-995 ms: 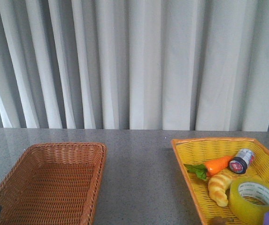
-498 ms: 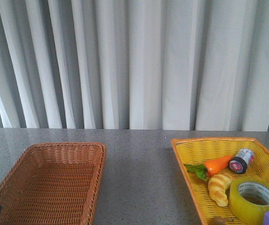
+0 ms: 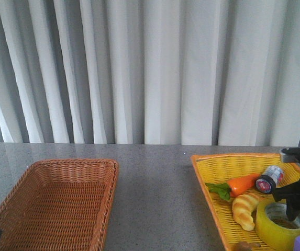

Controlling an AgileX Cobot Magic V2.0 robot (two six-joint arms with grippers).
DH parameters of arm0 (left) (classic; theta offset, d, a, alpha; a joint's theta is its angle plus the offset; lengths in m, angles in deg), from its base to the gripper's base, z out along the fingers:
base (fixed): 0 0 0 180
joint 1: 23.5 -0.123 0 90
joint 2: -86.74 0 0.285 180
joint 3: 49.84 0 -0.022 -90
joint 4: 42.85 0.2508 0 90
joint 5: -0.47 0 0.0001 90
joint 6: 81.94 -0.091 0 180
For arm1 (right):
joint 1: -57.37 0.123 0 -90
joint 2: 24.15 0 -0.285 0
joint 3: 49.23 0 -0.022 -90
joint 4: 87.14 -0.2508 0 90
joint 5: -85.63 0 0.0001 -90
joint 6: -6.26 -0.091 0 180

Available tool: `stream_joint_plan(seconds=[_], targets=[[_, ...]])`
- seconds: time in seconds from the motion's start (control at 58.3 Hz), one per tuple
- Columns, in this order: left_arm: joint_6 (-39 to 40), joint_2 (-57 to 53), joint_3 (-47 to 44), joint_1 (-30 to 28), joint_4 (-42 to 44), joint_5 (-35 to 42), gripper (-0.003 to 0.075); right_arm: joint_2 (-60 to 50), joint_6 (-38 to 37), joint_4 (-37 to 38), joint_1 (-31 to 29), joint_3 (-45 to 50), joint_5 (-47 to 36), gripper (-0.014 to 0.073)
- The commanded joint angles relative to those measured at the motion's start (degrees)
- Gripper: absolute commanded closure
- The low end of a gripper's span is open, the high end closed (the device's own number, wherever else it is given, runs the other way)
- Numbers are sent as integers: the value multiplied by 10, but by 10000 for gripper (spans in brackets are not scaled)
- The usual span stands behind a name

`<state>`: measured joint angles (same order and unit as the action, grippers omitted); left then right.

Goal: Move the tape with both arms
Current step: 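Reach the right gripper down into the yellow basket onto the tape roll, then lift the tape roll with the right gripper and set it on the table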

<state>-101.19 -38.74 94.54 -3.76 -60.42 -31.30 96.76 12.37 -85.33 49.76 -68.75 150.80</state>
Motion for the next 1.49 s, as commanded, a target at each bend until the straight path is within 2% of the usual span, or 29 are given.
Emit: stream_joint_plan(seconds=[0.0,0.223,0.292,0.789,0.875,0.944,1.047,1.133,1.356,1.476], targets=[[1,-2,20,3,-12,35,144,-19,3,6,0,-21,-7,218],[1,-2,20,3,-12,35,144,-16,8,7,0,-21,-5,410],[1,-2,20,3,-12,35,144,-16,12,7,0,-21,-4,442],[1,-2,20,3,-12,35,144,-96,30,4,0,-22,1,456],[1,-2,20,3,-12,35,144,-114,36,-18,0,-33,3,455],[1,-2,20,3,-12,35,144,-126,55,-64,4,-47,2,454],[1,-2,20,3,-12,35,144,-132,89,-117,36,-81,4,453],[1,-2,20,3,-12,35,144,-127,97,-124,84,-107,-1,452],[1,-2,20,3,-12,35,144,-75,96,-91,228,-149,-31,452],[1,-2,20,3,-12,35,144,-33,92,-56,281,-162,-31,451]])
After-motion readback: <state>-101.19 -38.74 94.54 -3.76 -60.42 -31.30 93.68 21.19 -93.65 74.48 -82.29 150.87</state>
